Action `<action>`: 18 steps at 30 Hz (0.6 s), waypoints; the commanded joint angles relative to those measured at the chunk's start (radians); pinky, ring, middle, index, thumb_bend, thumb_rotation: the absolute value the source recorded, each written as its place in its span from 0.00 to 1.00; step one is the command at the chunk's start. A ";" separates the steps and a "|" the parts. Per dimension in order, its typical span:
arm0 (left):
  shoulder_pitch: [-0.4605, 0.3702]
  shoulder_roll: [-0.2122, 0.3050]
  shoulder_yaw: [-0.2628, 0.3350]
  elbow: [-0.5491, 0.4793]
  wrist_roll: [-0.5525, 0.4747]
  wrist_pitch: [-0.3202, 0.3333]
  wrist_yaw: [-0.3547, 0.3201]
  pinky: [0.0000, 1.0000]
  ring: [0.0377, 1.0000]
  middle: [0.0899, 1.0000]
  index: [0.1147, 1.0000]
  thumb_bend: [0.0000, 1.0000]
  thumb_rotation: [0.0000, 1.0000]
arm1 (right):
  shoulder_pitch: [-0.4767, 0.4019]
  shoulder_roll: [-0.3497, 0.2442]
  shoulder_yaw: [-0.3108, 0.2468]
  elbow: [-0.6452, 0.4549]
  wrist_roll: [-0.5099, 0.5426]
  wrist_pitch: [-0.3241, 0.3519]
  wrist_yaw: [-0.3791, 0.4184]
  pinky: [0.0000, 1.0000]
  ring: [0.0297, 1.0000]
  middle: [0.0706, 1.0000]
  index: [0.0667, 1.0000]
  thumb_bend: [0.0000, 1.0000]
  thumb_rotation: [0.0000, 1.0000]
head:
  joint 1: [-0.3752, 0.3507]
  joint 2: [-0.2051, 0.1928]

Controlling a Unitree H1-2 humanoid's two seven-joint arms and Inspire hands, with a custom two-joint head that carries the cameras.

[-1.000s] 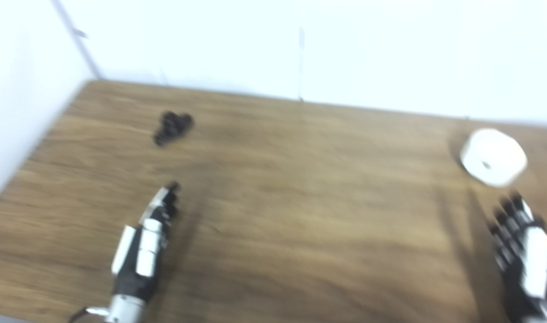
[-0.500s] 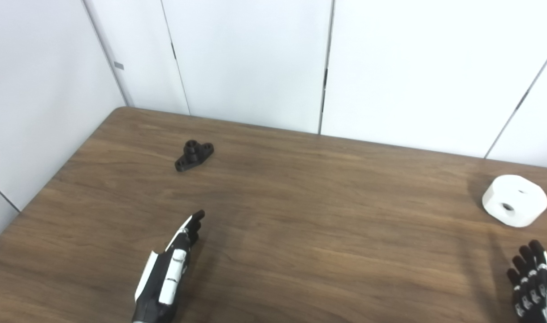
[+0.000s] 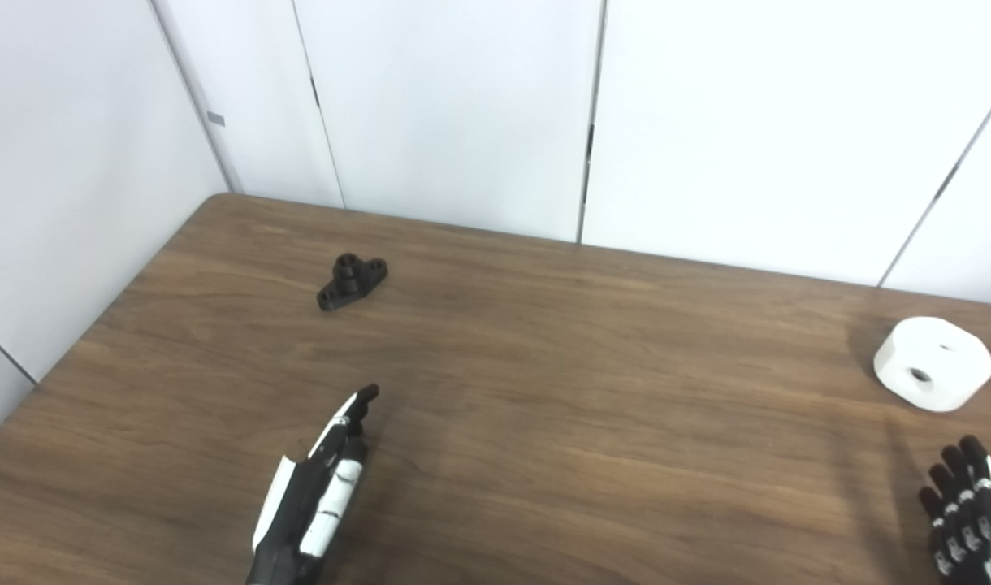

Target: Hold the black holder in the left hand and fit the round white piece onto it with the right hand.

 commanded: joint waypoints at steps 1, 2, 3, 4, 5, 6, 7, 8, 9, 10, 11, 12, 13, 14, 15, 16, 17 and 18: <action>0.032 -0.020 0.007 -0.053 0.091 0.010 0.032 0.99 1.00 0.98 0.93 0.50 0.71 | 0.144 -0.042 0.007 -0.012 -0.001 -0.045 0.010 1.00 1.00 1.00 1.00 0.52 1.00 | 0.001 0.002; 0.030 -0.013 0.014 -0.077 0.124 0.032 0.038 0.96 0.99 0.98 0.93 0.50 0.66 | 0.144 -0.043 0.008 -0.011 -0.003 -0.047 0.011 1.00 1.00 1.00 1.00 0.52 1.00 | 0.001 0.002; 0.024 -0.007 0.022 -0.100 0.142 0.056 0.042 0.94 0.98 0.97 0.92 0.50 0.60 | 0.145 -0.043 0.010 -0.010 -0.005 -0.052 0.011 1.00 1.00 1.00 1.00 0.52 1.00 | 0.000 -0.001; 0.020 -0.004 0.028 -0.114 0.150 0.072 0.043 0.91 0.96 0.97 0.92 0.50 0.51 | 0.146 -0.043 0.011 -0.009 -0.007 -0.055 0.012 1.00 1.00 1.00 1.00 0.52 1.00 | -0.001 -0.002; 0.007 0.001 0.043 -0.130 0.163 0.092 0.049 0.90 0.96 0.97 0.91 0.50 0.49 | 0.146 -0.043 0.012 -0.007 -0.010 -0.062 0.012 1.00 1.00 1.00 1.00 0.52 1.00 | -0.004 -0.005; -0.010 0.007 0.060 -0.142 0.180 0.107 0.058 0.89 0.95 0.96 0.90 0.53 0.42 | 0.146 -0.042 0.013 -0.005 -0.010 -0.066 0.013 1.00 1.00 1.00 1.00 0.51 1.00 | -0.004 -0.007; -0.022 0.009 0.071 -0.150 0.193 0.118 0.063 0.88 0.94 0.95 0.89 0.57 0.34 | 0.146 -0.042 0.014 -0.003 -0.010 -0.069 0.013 1.00 1.00 1.00 1.00 0.51 1.00 | -0.004 -0.007; -0.042 0.018 0.088 -0.159 0.218 0.133 0.072 0.87 0.93 0.94 0.89 0.58 0.31 | 0.146 -0.040 0.014 -0.003 -0.010 -0.070 0.013 1.00 1.00 1.00 1.00 0.51 1.00 | -0.004 -0.008; -0.063 0.028 0.104 -0.162 0.242 0.139 0.080 0.86 0.92 0.94 0.88 0.62 0.25 | 0.146 -0.039 0.014 -0.003 -0.009 -0.071 0.013 1.00 1.00 1.00 1.00 0.52 1.00 | -0.006 -0.007; -0.077 0.034 0.114 -0.163 0.259 0.142 0.085 0.85 0.91 0.93 0.88 0.64 0.22 | 0.146 -0.039 0.014 -0.003 -0.009 -0.072 0.013 1.00 1.00 1.00 1.00 0.52 1.00 | -0.006 -0.007; -0.104 0.045 0.131 -0.160 0.281 0.161 0.092 0.85 0.91 0.93 0.88 0.65 0.20 | 0.146 -0.039 0.014 -0.003 -0.010 -0.068 0.013 1.00 1.00 1.00 1.00 0.52 1.00 | -0.006 -0.007; -0.128 0.054 0.143 -0.153 0.305 0.177 0.099 0.86 0.91 0.93 0.88 0.68 0.18 | 0.146 -0.039 0.014 -0.004 -0.010 -0.063 0.012 1.00 1.00 1.00 1.00 0.54 1.00 | -0.008 -0.007; -0.143 0.059 0.152 -0.150 0.322 0.189 0.102 0.87 0.91 0.92 0.87 0.70 0.17 | 0.146 -0.039 0.014 -0.005 -0.010 -0.059 0.012 1.00 1.00 1.00 1.00 0.54 1.00 | -0.008 -0.007; -0.164 0.068 0.159 -0.142 0.352 0.200 0.108 0.87 0.90 0.91 0.86 0.71 0.17 | 0.146 -0.040 0.014 -0.004 -0.011 -0.059 0.012 1.00 1.00 1.00 1.00 0.54 1.00 | -0.008 -0.009; -0.181 0.076 0.162 -0.136 0.381 0.212 0.110 0.86 0.90 0.89 0.86 0.72 0.16 | 0.145 -0.040 0.015 -0.003 -0.013 -0.059 0.012 1.00 1.00 1.00 1.00 0.54 1.00 | -0.007 -0.008; -0.192 0.081 0.164 -0.132 0.400 0.220 0.111 0.85 0.89 0.89 0.85 0.72 0.17 | 0.145 -0.040 0.015 -0.003 -0.014 -0.060 0.011 1.00 1.00 1.00 1.00 0.53 1.00 | -0.007 -0.008; -0.208 0.087 0.164 -0.128 0.424 0.237 0.112 0.84 0.89 0.89 0.85 0.72 0.17 | 0.144 -0.040 0.014 -0.002 -0.012 -0.058 0.011 1.00 1.00 1.00 1.00 0.53 1.00 | -0.005 -0.010; -0.226 0.095 0.164 -0.122 0.441 0.254 0.110 0.85 0.89 0.89 0.84 0.73 0.17 | 0.144 -0.038 0.014 -0.002 -0.014 -0.059 0.009 1.00 1.00 1.00 1.00 0.53 1.00 | -0.003 -0.010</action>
